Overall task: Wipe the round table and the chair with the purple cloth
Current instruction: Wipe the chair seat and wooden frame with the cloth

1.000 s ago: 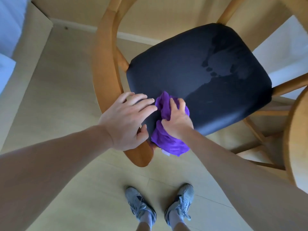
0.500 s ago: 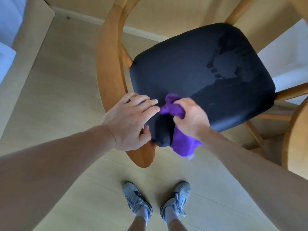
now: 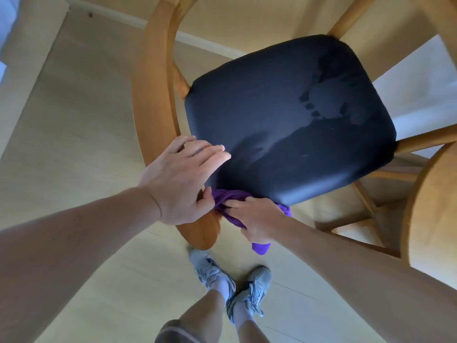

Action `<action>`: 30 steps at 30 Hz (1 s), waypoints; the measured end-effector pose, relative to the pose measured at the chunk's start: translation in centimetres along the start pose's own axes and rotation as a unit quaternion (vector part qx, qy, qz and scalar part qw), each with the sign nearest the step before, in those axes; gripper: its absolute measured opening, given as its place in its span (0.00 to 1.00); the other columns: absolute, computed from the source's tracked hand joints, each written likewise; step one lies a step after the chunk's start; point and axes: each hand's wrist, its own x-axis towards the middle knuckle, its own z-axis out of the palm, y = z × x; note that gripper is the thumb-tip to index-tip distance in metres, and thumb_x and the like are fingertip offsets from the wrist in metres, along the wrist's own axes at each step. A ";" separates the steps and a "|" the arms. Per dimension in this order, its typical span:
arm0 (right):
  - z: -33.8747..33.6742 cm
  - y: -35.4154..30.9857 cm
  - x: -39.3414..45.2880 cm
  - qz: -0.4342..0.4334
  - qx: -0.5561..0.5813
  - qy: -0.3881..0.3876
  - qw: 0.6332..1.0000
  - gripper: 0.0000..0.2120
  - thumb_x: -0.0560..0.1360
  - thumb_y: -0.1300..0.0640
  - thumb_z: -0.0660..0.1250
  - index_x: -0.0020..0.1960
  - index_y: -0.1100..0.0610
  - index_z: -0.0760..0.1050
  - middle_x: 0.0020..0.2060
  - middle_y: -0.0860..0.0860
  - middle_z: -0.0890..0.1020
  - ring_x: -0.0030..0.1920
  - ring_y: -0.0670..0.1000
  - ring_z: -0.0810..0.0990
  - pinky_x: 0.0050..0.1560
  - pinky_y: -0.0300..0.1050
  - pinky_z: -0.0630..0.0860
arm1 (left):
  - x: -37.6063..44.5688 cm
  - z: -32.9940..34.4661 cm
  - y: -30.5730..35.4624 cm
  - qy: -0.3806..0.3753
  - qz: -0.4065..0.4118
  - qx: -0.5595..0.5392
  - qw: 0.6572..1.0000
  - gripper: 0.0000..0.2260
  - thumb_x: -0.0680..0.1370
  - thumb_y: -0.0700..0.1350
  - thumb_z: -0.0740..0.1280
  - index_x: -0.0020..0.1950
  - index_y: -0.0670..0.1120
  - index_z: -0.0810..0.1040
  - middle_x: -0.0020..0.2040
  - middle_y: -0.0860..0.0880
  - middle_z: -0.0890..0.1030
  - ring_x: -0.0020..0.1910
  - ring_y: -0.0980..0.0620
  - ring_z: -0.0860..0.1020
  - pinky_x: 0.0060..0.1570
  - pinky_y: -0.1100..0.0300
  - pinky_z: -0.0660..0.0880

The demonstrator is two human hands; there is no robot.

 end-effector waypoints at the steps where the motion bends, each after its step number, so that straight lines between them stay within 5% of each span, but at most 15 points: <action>1: -1.0 0.4 -0.1 -0.010 0.005 0.021 1.000 0.20 0.77 0.53 0.61 0.69 0.47 0.71 0.69 0.41 0.70 0.58 0.54 0.75 0.51 0.55 0.78 | 0.0 0.0 0.0 0.004 0.000 -0.005 1.000 0.29 0.74 0.57 0.57 0.73 0.46 0.72 0.71 0.46 0.77 0.69 0.44 0.75 0.73 0.43 0.66; 4: -4.4 2.0 0.9 0.043 0.082 0.164 0.982 0.12 0.73 0.51 0.63 0.55 0.49 0.76 0.54 0.44 0.77 0.54 0.54 0.77 0.51 0.51 0.77 | 0.0 0.0 -0.1 0.004 -0.002 -0.019 1.000 0.30 0.74 0.56 0.59 0.74 0.47 0.71 0.72 0.47 0.76 0.69 0.45 0.74 0.77 0.43 0.61; 7: -8.0 4.6 2.6 0.189 0.254 0.327 0.890 0.19 0.70 0.54 0.64 0.60 0.47 0.76 0.60 0.43 0.77 0.56 0.51 0.78 0.53 0.44 0.75 | -0.1 0.4 -0.4 0.010 -0.005 -0.036 0.999 0.31 0.72 0.54 0.62 0.74 0.46 0.71 0.71 0.47 0.76 0.69 0.46 0.73 0.79 0.45 0.57; 10: -9.1 5.5 5.9 0.260 0.416 0.287 0.823 0.30 0.73 0.55 0.63 0.75 0.44 0.67 0.74 0.36 0.64 0.63 0.46 0.74 0.57 0.40 0.68 | -0.2 0.7 -0.5 0.026 0.001 -0.047 0.999 0.29 0.71 0.53 0.63 0.71 0.45 0.74 0.67 0.47 0.79 0.66 0.46 0.75 0.80 0.47 0.55; 12: -7.6 4.0 7.6 0.252 0.407 0.171 0.861 0.36 0.76 0.52 0.63 0.81 0.42 0.55 0.80 0.32 0.47 0.67 0.41 0.67 0.61 0.43 0.67 | -0.2 0.9 -0.5 0.025 0.005 -0.055 0.998 0.28 0.70 0.52 0.63 0.69 0.45 0.75 0.65 0.48 0.80 0.64 0.46 0.75 0.80 0.48 0.53; 14: -5.4 2.3 7.6 0.183 0.280 0.101 0.937 0.37 0.78 0.51 0.62 0.83 0.46 0.50 0.82 0.38 0.41 0.73 0.43 0.63 0.65 0.50 0.71 | 0.0 0.8 -0.5 0.017 0.008 -0.065 0.998 0.26 0.71 0.53 0.64 0.67 0.46 0.76 0.63 0.49 0.80 0.64 0.47 0.75 0.80 0.50 0.50; 16: -4.3 1.4 6.0 0.129 0.216 0.075 0.965 0.40 0.76 0.53 0.64 0.82 0.43 0.47 0.82 0.42 0.50 0.66 0.48 0.74 0.54 0.52 0.76 | 0.0 0.7 -0.6 0.016 0.008 -0.074 0.997 0.26 0.71 0.53 0.64 0.67 0.46 0.77 0.63 0.49 0.80 0.64 0.47 0.75 0.80 0.51 0.48; 18: -3.4 1.5 3.8 0.079 0.154 0.030 0.984 0.39 0.75 0.53 0.63 0.79 0.40 0.46 0.79 0.39 0.56 0.54 0.54 0.78 0.43 0.49 0.71 | -0.1 0.7 -0.5 0.025 0.013 -0.086 0.996 0.25 0.71 0.53 0.64 0.67 0.45 0.76 0.63 0.48 0.80 0.64 0.46 0.75 0.80 0.52 0.47; 20: -3.7 2.1 2.0 0.016 0.058 -0.040 0.997 0.37 0.76 0.52 0.62 0.81 0.42 0.50 0.80 0.39 0.54 0.52 0.57 0.77 0.42 0.49 0.68 | -0.1 0.6 -0.5 0.026 0.016 -0.090 0.995 0.25 0.72 0.53 0.64 0.67 0.45 0.76 0.62 0.48 0.80 0.63 0.47 0.75 0.80 0.51 0.48; 22: -5.9 2.8 1.8 -0.029 -0.014 -0.074 0.997 0.31 0.76 0.53 0.63 0.78 0.45 0.60 0.77 0.43 0.62 0.54 0.57 0.78 0.42 0.50 0.69 | -0.1 0.6 -0.5 0.022 0.012 -0.088 0.996 0.25 0.72 0.53 0.64 0.67 0.46 0.76 0.60 0.49 0.80 0.62 0.46 0.76 0.80 0.51 0.48; 24: -9.7 3.0 3.3 -0.044 -0.030 -0.036 0.998 0.16 0.75 0.54 0.63 0.63 0.48 0.75 0.61 0.46 0.78 0.52 0.57 0.80 0.42 0.51 0.73 | 0.0 0.6 -0.6 0.021 0.005 -0.084 0.996 0.25 0.71 0.51 0.64 0.68 0.45 0.75 0.59 0.49 0.80 0.61 0.45 0.76 0.80 0.51 0.49; 26: -12.8 3.6 5.5 -0.012 0.029 0.038 0.999 0.08 0.74 0.53 0.62 0.50 0.49 0.77 0.49 0.46 0.81 0.50 0.56 0.80 0.46 0.51 0.77 | -0.1 0.5 -0.4 0.026 -0.010 -0.086 0.996 0.27 0.70 0.49 0.64 0.69 0.44 0.75 0.62 0.48 0.79 0.64 0.45 0.75 0.81 0.50 0.51; 30: -17.7 6.5 10.5 0.096 0.193 0.171 0.961 0.20 0.71 0.52 0.59 0.62 0.45 0.76 0.61 0.42 0.77 0.60 0.54 0.77 0.55 0.49 0.73 | -0.2 0.4 -0.1 0.046 -0.073 -0.093 0.992 0.29 0.67 0.46 0.64 0.68 0.41 0.77 0.72 0.43 0.75 0.74 0.41 0.70 0.80 0.43 0.55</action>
